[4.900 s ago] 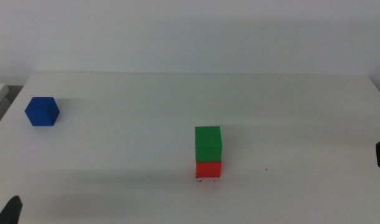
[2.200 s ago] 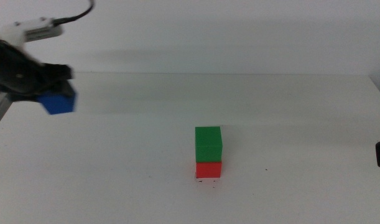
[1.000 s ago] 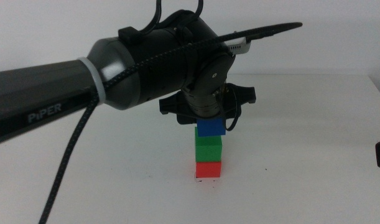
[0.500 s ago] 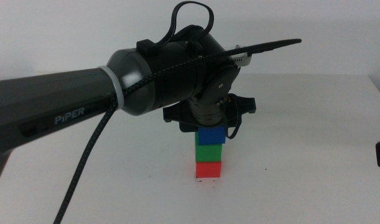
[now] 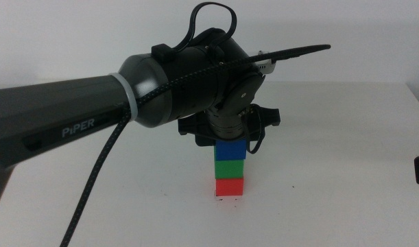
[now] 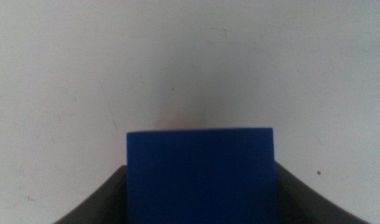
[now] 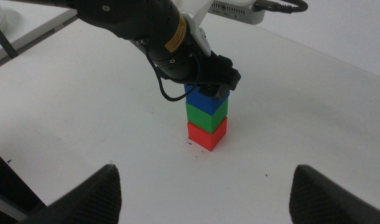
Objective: Stack red cubes first, then green, then blue cubes in a specific spot.
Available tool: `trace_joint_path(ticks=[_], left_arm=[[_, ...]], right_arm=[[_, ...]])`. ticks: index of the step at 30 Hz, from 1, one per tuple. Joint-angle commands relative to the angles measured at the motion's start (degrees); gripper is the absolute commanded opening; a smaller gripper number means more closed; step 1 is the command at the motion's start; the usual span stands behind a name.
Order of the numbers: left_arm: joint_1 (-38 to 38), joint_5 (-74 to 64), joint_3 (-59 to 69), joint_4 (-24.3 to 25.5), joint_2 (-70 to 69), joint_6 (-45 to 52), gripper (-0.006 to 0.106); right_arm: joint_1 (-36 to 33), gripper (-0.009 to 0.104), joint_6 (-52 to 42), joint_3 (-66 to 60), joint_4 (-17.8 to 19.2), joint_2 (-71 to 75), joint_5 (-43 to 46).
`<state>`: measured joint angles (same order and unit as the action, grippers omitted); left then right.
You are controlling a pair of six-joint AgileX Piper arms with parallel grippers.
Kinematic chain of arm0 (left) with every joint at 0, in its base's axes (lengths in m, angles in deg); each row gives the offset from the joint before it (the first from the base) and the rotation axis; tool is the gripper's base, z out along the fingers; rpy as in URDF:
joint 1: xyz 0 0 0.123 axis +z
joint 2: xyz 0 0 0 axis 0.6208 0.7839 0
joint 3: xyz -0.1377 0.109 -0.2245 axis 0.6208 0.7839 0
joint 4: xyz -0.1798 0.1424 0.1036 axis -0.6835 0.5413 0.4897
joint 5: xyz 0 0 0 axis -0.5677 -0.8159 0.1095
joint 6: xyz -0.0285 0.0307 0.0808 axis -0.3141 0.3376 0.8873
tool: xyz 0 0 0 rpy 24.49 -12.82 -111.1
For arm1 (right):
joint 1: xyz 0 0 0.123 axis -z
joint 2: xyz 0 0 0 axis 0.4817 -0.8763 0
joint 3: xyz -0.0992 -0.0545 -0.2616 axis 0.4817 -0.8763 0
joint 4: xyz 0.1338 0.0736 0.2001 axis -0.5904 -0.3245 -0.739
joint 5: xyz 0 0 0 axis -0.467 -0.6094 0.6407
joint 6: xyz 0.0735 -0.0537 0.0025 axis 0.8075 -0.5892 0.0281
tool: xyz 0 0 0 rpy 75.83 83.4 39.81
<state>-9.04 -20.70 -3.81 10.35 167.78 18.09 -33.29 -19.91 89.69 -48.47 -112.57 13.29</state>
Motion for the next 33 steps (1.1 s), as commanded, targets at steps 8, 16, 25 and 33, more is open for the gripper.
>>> trace_joint_path(ticks=[8,16,25,33], left_arm=[[0.1,-0.6,-0.1,1.0,0.2,0.1,0.077],[0.1,-0.6,-0.3,2.0,0.1,1.6,0.086],[0.1,-0.7,-3.0,-0.2,-5.5,10.3,0.094],[0.6,-15.6,-3.0,2.5,-22.6,11.5,0.094]], right_arm=[[-0.1,0.093,-0.3,0.4,0.3,0.2,0.3],[-0.1,0.093,-0.3,0.4,0.3,0.2,0.3],[-0.1,0.093,-0.3,0.4,0.3,0.2,0.3],[-0.1,0.093,-0.3,0.4,0.3,0.2,0.3]])
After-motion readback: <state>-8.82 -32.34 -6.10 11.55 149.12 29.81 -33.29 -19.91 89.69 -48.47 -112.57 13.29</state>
